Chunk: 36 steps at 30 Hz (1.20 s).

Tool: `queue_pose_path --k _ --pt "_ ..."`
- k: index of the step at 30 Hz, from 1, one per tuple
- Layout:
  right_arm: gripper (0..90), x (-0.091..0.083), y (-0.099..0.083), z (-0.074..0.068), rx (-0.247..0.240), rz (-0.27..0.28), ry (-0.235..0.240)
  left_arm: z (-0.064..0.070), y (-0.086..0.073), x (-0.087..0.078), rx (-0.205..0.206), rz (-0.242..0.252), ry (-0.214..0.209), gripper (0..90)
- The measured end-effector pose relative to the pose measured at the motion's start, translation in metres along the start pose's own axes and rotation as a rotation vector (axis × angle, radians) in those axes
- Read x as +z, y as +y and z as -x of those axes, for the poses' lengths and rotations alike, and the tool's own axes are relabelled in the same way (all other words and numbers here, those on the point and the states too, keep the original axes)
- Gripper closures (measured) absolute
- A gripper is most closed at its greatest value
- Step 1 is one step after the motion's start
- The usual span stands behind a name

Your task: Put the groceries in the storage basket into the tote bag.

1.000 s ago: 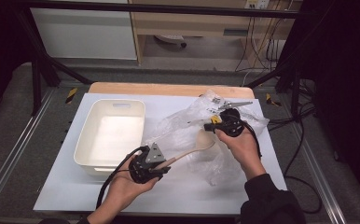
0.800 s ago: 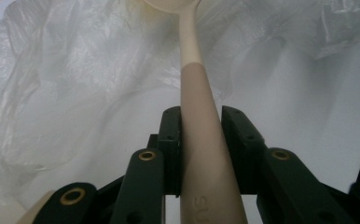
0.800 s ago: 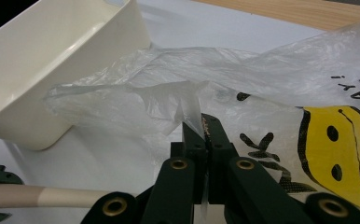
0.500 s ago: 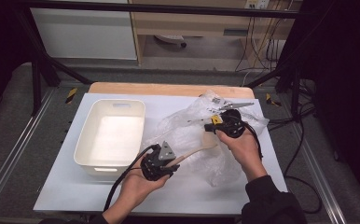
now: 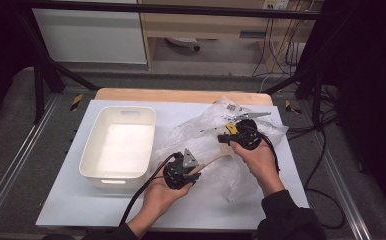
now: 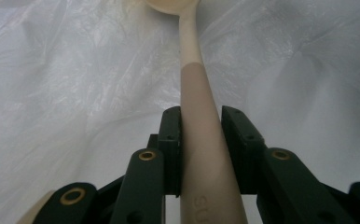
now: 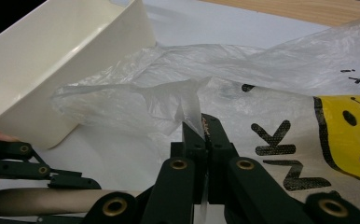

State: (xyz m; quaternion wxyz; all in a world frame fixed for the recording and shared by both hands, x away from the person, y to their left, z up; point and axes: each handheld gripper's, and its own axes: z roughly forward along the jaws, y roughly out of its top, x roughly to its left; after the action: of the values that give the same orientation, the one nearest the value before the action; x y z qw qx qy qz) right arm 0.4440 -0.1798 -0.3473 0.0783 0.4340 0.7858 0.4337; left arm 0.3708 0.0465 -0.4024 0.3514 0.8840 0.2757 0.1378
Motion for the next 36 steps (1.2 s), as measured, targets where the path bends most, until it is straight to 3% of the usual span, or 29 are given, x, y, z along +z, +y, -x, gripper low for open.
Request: queue_pose_path --k 10,25,36 --pt "90.0 -0.005 -0.001 -0.002 0.000 0.006 0.004 -0.004 0.007 0.015 -0.023 0.002 0.023 69.3" --pt "90.0 -0.008 -0.006 -0.002 0.001 0.014 0.009 -0.013 0.025 0.038 -0.061 0.061 0.050 69.3" --pt "90.0 -0.007 -0.008 -0.003 -0.001 0.013 0.022 -0.005 0.030 0.055 -0.080 0.083 0.044 69.3"
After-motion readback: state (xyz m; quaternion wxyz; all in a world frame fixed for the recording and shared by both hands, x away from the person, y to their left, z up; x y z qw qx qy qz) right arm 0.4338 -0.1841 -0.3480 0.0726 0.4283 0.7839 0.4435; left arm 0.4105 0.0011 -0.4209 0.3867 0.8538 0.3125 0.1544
